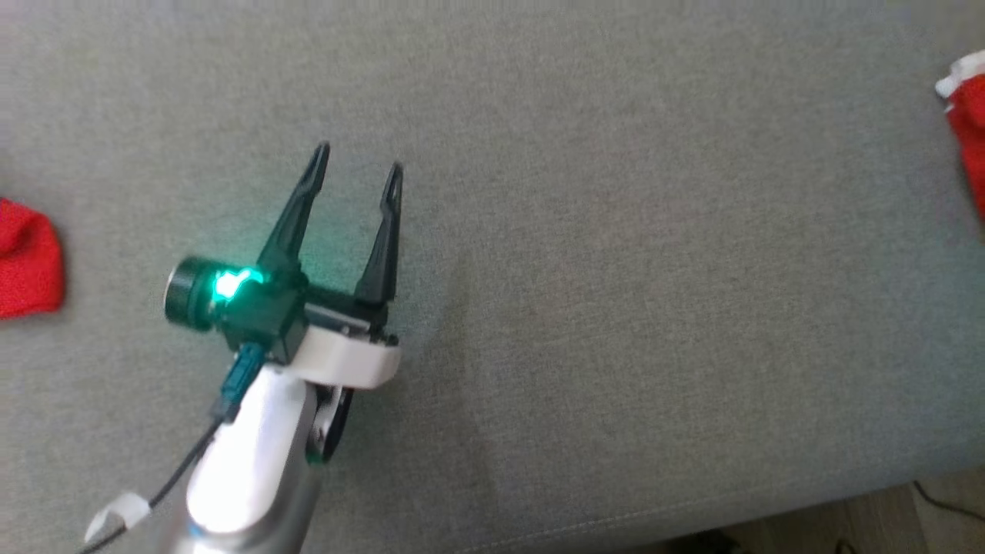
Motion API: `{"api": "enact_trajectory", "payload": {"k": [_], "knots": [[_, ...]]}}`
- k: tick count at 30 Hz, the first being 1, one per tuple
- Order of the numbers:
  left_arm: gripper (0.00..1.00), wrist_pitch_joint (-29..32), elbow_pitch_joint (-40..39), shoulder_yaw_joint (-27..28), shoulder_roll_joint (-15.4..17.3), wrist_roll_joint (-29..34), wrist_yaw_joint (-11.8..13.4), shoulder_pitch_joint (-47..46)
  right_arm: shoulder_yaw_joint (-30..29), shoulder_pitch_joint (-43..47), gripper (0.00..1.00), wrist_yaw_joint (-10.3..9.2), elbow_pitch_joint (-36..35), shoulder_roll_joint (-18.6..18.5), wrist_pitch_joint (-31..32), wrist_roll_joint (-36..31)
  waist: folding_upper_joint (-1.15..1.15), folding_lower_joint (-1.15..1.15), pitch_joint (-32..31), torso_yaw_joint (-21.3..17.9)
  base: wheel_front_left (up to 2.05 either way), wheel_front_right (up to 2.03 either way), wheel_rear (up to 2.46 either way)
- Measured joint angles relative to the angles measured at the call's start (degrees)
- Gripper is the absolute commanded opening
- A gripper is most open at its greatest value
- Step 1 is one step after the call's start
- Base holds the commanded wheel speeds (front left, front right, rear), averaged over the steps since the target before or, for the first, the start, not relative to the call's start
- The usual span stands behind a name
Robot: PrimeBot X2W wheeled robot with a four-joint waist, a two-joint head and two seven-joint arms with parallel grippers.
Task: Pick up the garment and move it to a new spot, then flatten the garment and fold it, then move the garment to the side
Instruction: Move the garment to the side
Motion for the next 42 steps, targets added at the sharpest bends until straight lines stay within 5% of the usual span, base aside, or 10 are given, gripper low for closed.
{"api": "enact_trajectory", "payload": {"k": [6,17,28,42], "knots": [[1.0,-0.1,2.1,1.1,0.6,-0.8,1.3,4.9,1.1,9.1,1.0,0.0,-14.4,8.5,-1.0,-1.0,0.0,-0.01,-4.8,0.6,0.0,0.0,0.0],[1.0,0.5,3.8,5.1,2.5,-4.4,3.8,10.9,9.0,28.0,1.0,0.0,-43.9,24.2,6.9,-0.6,0.0,-0.01,-12.1,5.8,0.0,0.0,0.0],[1.0,2.6,3.4,7.4,4.6,-6.8,5.5,18.7,12.4,37.3,1.0,0.0,-52.9,27.0,10.1,2.0,0.0,-0.01,-19.0,10.0,0.0,0.0,0.0],[1.0,6.6,1.5,6.9,5.7,-7.8,6.0,24.5,14.0,47.4,1.0,0.0,-56.4,27.5,12.0,5.3,0.0,0.0,-24.6,10.0,0.0,0.0,0.0]]}}
